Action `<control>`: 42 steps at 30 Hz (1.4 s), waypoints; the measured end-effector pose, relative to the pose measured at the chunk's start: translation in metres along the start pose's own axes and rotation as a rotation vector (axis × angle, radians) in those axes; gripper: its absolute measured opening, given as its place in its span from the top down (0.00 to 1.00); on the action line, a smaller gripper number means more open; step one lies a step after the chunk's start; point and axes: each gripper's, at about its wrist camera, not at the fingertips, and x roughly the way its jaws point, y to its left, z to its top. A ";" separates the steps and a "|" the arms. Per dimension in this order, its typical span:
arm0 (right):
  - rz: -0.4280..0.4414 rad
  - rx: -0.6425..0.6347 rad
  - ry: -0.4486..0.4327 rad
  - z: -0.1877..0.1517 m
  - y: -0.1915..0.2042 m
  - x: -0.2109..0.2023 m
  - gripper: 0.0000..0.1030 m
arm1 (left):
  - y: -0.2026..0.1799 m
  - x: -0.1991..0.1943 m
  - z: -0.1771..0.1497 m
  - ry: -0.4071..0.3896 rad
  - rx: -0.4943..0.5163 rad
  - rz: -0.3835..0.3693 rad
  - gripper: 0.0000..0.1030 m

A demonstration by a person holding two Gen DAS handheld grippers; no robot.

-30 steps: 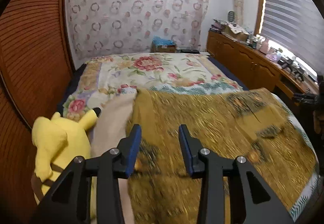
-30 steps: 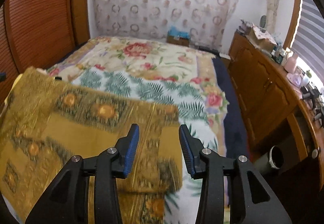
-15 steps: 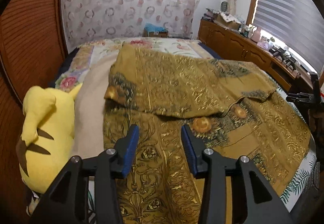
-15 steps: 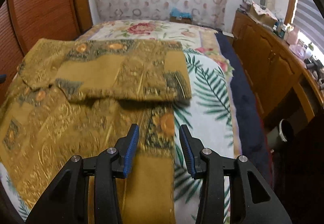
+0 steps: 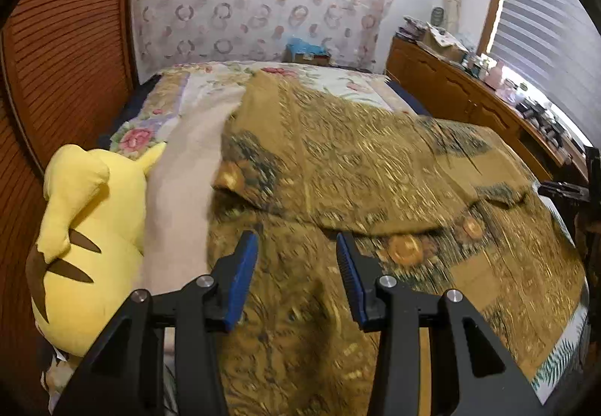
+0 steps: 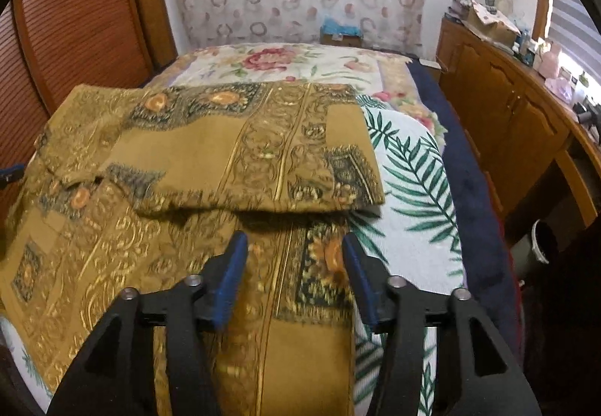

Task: Fold small clothes

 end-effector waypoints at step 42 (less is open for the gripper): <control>0.094 0.128 0.022 0.040 -0.055 0.035 0.99 | -0.010 -0.047 0.040 -0.164 0.010 -0.058 1.00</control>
